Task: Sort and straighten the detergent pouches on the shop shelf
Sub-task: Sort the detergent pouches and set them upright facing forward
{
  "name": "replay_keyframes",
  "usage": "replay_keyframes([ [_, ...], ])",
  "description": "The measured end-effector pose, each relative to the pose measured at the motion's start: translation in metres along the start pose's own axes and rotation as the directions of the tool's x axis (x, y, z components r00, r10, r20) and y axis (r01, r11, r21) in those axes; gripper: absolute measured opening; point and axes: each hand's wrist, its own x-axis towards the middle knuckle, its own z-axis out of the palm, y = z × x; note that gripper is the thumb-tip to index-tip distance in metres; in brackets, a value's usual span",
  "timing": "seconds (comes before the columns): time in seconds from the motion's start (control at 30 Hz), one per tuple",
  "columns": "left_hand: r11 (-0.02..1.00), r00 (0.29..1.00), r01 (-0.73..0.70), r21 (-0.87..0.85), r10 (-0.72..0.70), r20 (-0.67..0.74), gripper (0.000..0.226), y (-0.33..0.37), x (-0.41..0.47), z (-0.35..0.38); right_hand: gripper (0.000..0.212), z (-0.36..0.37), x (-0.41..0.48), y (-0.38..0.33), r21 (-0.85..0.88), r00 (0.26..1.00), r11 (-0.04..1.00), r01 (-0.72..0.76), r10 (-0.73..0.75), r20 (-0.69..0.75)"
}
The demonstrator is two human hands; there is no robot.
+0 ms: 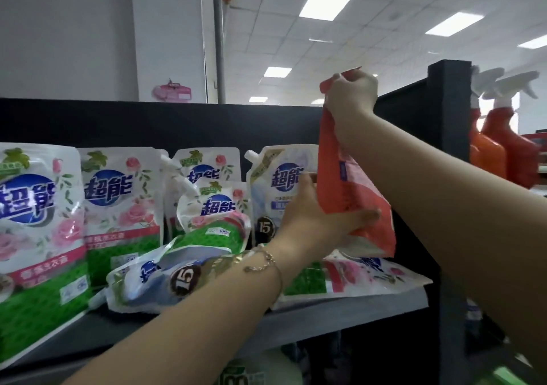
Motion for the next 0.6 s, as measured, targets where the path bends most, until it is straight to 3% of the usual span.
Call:
replay_keyframes([
  [0.1,0.991,0.999,-0.018,0.135,0.014,0.032,0.078,-0.009,0.023,0.022,0.023,-0.017,0.014,0.008,-0.061,0.997,0.998,-0.006,0.011,0.075],
  [0.2,0.952,0.997,-0.038,0.302,0.055,-0.050,0.088,-0.031,0.050,0.045,0.026,-0.030,0.025,0.014,-0.118,0.991,0.993,-0.014,0.030,0.134],
  [0.27,0.901,0.994,0.020,0.433,0.029,-0.106,0.097,-0.048,0.062,0.056,0.020,-0.042,0.026,0.029,-0.226,0.972,0.973,-0.037,0.088,0.220],
  [0.3,0.880,0.995,0.083,0.468,-0.049,-0.084,0.096,-0.057,0.069,0.058,0.015,-0.047,0.024,0.040,-0.313,0.951,0.948,-0.055,0.145,0.274],
  [0.4,0.784,0.948,0.165,0.599,-0.294,0.123,0.063,-0.066,0.077,0.054,0.018,-0.061,0.016,0.074,-0.490,0.888,0.871,-0.040,0.257,0.383],
  [0.5,0.825,0.951,0.147,0.545,-0.270,0.153,0.043,-0.061,0.077,0.042,0.022,-0.066,0.011,0.093,-0.463,0.864,0.883,-0.079,0.292,0.410],
  [0.6,0.795,0.956,0.138,0.591,-0.263,0.131,0.051,-0.052,0.071,0.023,0.012,-0.064,0.006,0.104,-0.551,0.877,0.833,-0.035,0.290,0.383],
])
